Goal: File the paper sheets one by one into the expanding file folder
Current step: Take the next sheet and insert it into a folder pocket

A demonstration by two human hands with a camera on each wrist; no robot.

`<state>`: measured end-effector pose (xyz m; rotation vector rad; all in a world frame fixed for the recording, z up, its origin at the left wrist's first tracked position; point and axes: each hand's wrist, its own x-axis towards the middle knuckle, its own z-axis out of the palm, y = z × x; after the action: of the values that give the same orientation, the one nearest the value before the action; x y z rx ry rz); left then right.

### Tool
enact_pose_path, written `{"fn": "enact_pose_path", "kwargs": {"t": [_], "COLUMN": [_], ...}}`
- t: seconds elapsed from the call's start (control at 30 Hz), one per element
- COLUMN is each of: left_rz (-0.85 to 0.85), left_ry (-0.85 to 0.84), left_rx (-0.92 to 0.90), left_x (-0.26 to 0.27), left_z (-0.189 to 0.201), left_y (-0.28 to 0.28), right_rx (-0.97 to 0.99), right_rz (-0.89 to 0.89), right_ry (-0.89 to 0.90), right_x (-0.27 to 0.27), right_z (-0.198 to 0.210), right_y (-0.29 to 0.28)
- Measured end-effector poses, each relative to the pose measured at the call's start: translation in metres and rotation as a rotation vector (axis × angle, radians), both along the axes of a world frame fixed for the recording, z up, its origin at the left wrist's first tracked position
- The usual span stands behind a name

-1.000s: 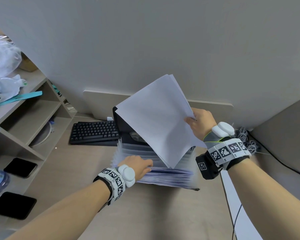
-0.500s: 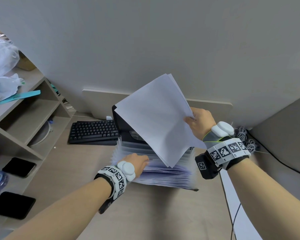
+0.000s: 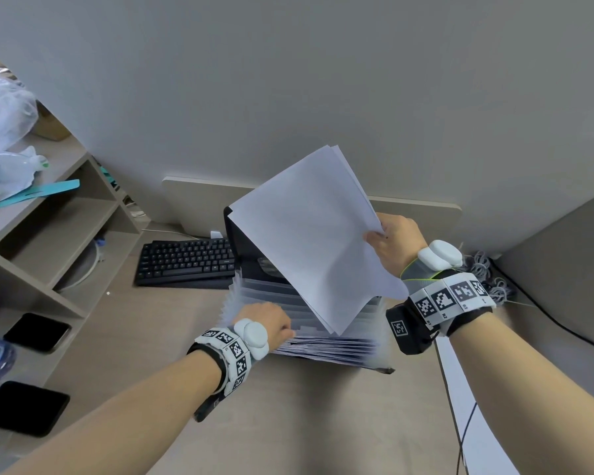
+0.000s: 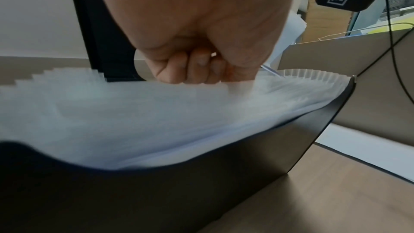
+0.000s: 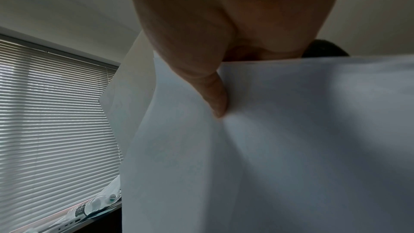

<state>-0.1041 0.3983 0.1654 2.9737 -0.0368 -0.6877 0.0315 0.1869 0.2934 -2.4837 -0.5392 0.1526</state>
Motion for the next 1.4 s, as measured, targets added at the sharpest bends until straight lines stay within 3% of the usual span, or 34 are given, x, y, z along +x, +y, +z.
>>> {"fn": "enact_pose_path", "kwargs": {"t": [0.3,0.6,0.83,0.97,1.4], "left_rz": [0.101,-0.022,-0.077,-0.072,0.026], "left_ry": [0.015,-0.063,-0.104,-0.094,-0.082], "left_rx": [-0.23,0.022,0.108,0.13,0.258], "left_x": [-0.003,0.007,0.01,0.01,0.001], "left_z": [-0.017,-0.02,-0.022,-0.021,-0.016], "left_y": [0.01,0.012,0.029,0.032,0.035], "right_rx": [0.001,-0.088,-0.456,-0.563,-0.606], "right_rz": [-0.019,0.118,0.248,0.278,0.296], "right_ry": [0.007,0.018,-0.114,-0.106,-0.11], "right_x": [0.007,0.002,-0.001,-0.002,-0.007], "right_z": [0.003,-0.002,-0.015,-0.018,-0.013], "right_y": [0.006,0.004,0.017,0.028,0.049]}}
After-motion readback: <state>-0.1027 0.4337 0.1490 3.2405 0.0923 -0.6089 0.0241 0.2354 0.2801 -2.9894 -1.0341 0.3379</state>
